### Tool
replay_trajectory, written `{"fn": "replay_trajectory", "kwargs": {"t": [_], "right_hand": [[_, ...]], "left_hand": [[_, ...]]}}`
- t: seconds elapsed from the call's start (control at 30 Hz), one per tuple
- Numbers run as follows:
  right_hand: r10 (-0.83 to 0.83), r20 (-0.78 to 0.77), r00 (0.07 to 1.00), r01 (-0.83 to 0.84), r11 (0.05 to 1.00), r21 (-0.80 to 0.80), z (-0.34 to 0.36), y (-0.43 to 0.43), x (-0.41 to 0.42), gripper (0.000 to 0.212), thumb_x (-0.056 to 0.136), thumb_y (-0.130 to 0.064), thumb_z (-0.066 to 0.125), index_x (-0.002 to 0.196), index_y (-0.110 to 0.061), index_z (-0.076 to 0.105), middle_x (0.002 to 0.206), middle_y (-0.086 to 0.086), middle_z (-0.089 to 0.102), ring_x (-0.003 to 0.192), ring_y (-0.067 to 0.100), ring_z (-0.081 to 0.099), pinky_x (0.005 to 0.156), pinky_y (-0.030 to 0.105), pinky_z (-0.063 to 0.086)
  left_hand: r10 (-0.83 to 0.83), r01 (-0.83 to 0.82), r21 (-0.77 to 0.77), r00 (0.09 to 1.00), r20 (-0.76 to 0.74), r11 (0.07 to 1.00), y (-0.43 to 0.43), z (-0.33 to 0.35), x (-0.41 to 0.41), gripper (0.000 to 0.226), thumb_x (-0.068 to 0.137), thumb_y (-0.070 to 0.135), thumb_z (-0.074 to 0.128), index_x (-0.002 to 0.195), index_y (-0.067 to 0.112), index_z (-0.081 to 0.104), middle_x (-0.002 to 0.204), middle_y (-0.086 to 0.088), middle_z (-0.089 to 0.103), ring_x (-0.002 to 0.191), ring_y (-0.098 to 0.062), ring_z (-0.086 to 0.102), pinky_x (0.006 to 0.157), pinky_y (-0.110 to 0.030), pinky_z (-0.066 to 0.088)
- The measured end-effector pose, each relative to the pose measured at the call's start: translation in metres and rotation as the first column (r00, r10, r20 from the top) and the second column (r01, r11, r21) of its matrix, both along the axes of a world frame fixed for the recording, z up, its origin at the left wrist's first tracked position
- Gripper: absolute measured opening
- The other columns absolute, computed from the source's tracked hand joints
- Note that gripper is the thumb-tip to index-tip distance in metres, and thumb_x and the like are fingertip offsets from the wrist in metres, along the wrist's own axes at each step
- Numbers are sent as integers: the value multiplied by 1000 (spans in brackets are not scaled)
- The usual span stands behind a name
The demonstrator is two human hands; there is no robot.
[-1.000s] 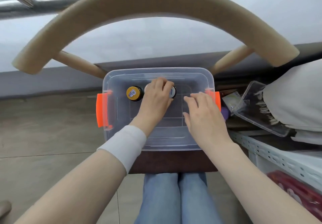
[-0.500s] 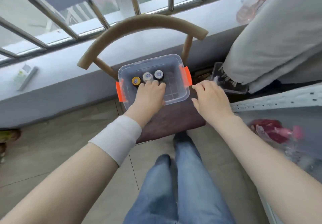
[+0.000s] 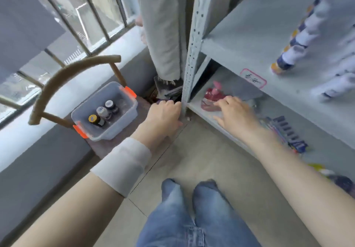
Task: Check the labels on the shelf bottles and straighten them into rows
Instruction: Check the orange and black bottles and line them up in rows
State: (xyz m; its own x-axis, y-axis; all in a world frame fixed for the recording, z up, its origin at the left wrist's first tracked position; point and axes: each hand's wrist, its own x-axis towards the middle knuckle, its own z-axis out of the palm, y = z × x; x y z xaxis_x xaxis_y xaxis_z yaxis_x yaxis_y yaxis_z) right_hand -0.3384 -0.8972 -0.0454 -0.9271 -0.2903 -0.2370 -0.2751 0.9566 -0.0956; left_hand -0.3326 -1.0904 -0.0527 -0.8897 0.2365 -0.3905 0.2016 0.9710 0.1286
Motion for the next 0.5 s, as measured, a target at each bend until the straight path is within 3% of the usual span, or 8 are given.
{"fn": "replay_trajectory", "kwargs": {"t": [0.27,0.5], "right_hand": [[-232,-23,972,232,972,-25,36,189,86,44,89,-34,54,127,-13,47,126,11,51,120,30,44,95,39,37],[-424,-44,904,425,905,17,54,351,151,42,88,-37,53,124,-14,48,122,9,51,116,29,46,93,37,38]], "left_hand": [[-381,378,57,923,50,924,198,37,20,46,88,37,59,125,15,45,126,-7,54,114,-26,53,89,-36,43],[-582,581,72,813,7,811,381,63,51,48,89,42,57,128,18,43,128,-4,53,117,-24,51,92,-35,39]]}}
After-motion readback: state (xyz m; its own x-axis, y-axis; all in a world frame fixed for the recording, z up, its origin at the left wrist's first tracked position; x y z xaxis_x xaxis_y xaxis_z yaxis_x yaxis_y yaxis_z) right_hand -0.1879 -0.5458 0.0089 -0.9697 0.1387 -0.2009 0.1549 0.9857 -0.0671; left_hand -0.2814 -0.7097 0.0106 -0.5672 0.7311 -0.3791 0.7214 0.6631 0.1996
